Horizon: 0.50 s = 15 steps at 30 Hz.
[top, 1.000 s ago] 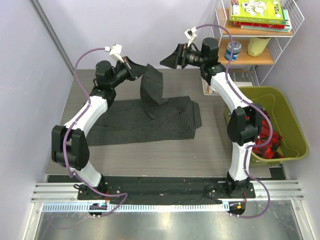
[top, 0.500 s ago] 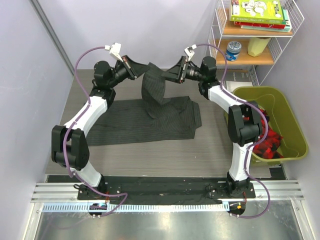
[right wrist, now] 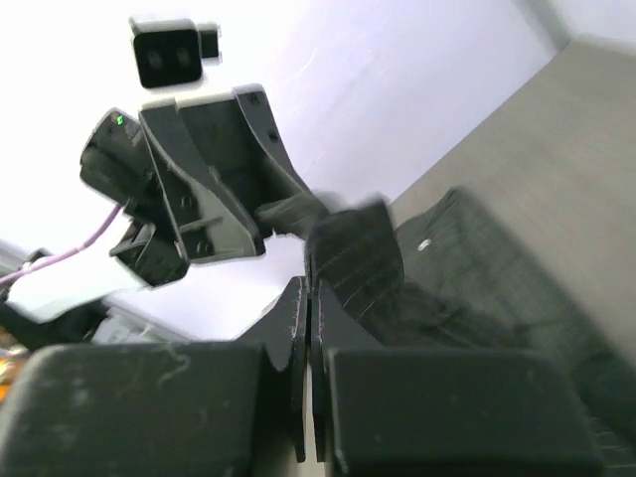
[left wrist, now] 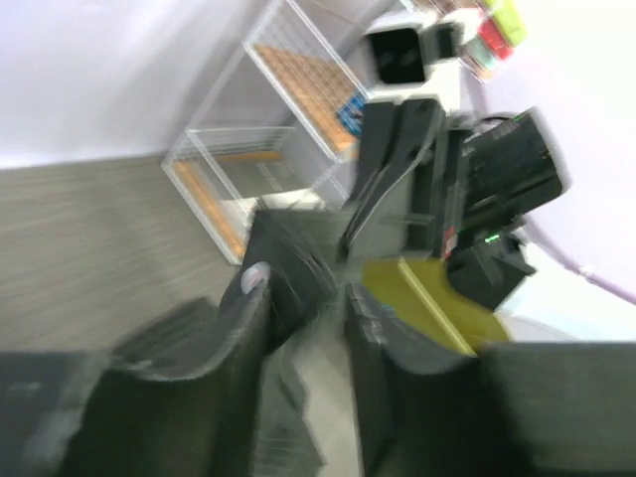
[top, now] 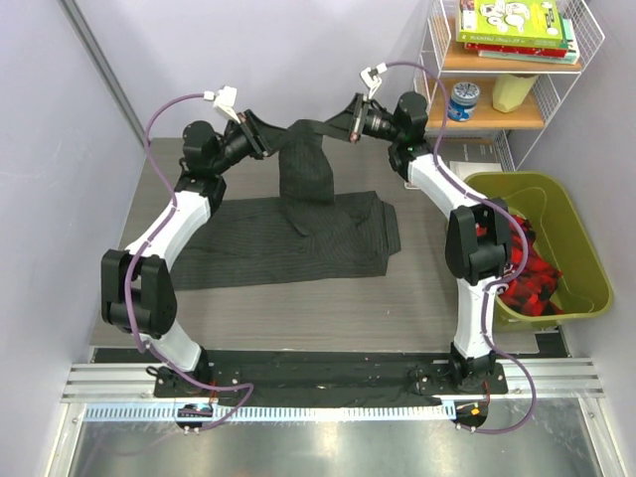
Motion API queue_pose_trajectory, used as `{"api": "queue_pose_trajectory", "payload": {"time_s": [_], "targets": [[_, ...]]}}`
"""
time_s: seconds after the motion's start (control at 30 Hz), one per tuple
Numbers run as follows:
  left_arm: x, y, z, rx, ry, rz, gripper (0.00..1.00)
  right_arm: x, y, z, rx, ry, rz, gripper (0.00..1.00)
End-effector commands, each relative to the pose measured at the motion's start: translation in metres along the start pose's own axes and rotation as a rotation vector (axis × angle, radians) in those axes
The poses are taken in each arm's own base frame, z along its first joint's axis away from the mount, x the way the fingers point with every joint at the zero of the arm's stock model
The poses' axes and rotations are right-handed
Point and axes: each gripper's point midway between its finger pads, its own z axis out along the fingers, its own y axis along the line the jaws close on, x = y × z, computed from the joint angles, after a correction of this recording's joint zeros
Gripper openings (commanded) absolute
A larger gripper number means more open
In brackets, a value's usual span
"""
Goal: Fold and stack the long sleeve shirts
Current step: Fold the shirt
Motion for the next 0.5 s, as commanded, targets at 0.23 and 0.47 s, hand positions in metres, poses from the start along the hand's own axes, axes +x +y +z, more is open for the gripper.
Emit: {"api": "queue_pose_trajectory", "payload": {"time_s": [0.23,0.47], "targets": [[-0.043,0.077,-0.083,-0.387,-0.020,0.200,0.98,-0.079,-0.041,0.023,0.113,-0.071,-0.326,0.01],[-0.038,0.101,-0.130,-0.603,0.066,0.233,1.00,-0.080,-0.075,0.032,0.204,-0.088,-0.484,0.01]]}}
